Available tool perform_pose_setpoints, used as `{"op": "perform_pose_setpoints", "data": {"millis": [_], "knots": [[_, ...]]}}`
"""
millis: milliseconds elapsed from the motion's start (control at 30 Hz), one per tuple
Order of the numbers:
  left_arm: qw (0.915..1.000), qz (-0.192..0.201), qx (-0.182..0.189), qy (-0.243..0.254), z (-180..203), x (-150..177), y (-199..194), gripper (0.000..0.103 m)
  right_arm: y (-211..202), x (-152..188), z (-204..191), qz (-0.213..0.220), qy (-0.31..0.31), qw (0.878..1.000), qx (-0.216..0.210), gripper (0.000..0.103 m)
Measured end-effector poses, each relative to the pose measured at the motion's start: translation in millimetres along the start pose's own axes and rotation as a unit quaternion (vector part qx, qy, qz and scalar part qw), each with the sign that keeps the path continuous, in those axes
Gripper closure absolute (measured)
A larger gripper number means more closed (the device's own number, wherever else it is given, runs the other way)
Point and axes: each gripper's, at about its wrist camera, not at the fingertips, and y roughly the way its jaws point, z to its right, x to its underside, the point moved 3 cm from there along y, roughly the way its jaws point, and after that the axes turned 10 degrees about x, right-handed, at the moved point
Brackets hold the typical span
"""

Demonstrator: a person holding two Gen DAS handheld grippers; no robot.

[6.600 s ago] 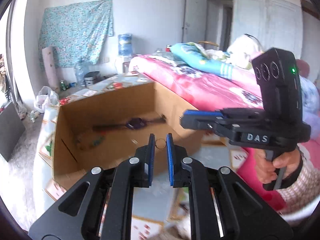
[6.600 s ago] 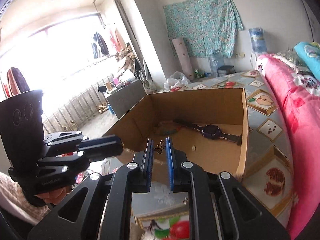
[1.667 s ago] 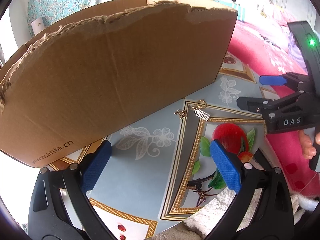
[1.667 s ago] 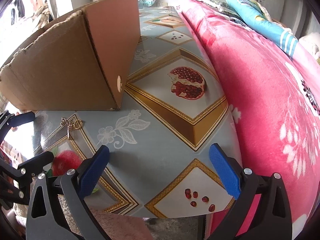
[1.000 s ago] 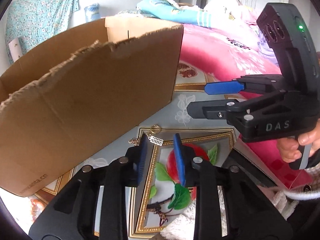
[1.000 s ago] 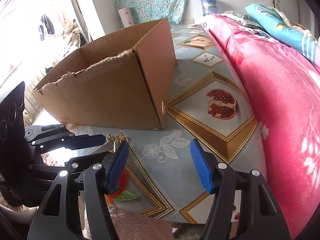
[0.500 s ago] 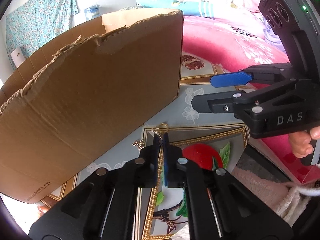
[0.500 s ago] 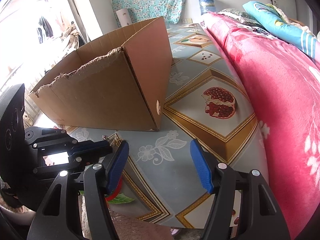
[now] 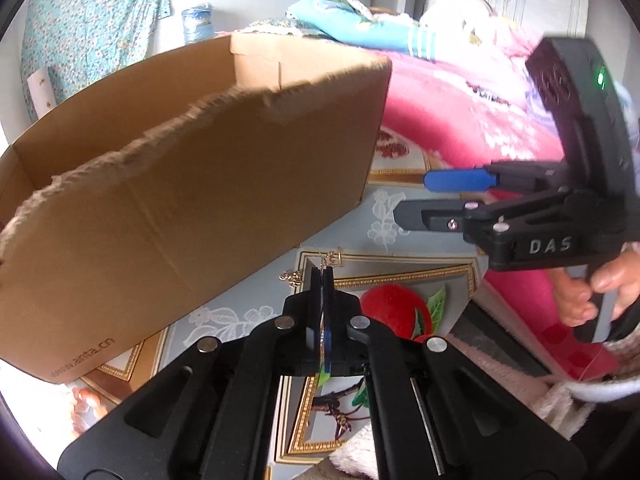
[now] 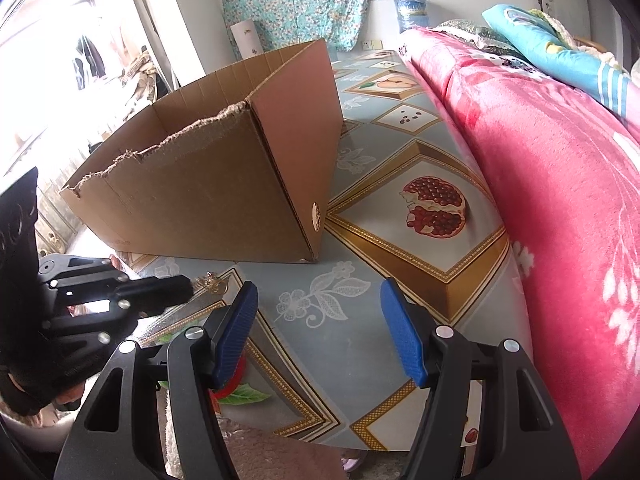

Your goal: Organize jewelry

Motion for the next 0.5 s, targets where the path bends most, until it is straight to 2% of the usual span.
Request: {"op": "perform_pose_setpoints", "data": {"millis": [67,133,233,267,333,433,500], "knots": [[0.9998,0.007,0.010,-0.013,-2.3,-1.2,-8.9,0.103,-1.6,-0.8,-0.9,0.003,-0.002,1.000,0.001,0.041],[0.9984,0.026,0.036,-0.036,-4.5,-5.2,-25.2,0.103,-3.3,-1.2,-2.6,0.004,-0.005,1.000,0.001,0.041],[0.9992,0.021,0.010,-0.032,-10.5,-2.5,-29.4,0.103,-4.1,-1.0,-5.5,0.006,-0.008,1.000,-0.001,0.041],[0.9989,0.014,0.013,-0.044,-14.8,0.0,-27.9,0.103,-3.6,-0.9,-7.0,0.006,-0.008,1.000,-0.003,0.041],[0.9980,0.026,0.031,-0.050,-11.5,-0.2,-34.6,0.103,-3.8,-1.0,-10.2,0.005,-0.010,1.000,-0.004,0.041],[0.9986,0.028,0.017,-0.042,-10.9,1.8,-36.8,0.103,-6.2,-0.5,-15.7,0.008,-0.018,1.000,-0.007,0.041],[0.9976,0.013,0.007,-0.068,-24.4,9.3,-29.7,0.103,-6.6,0.6,-18.0,0.008,-0.020,1.000,-0.009,0.041]]}}
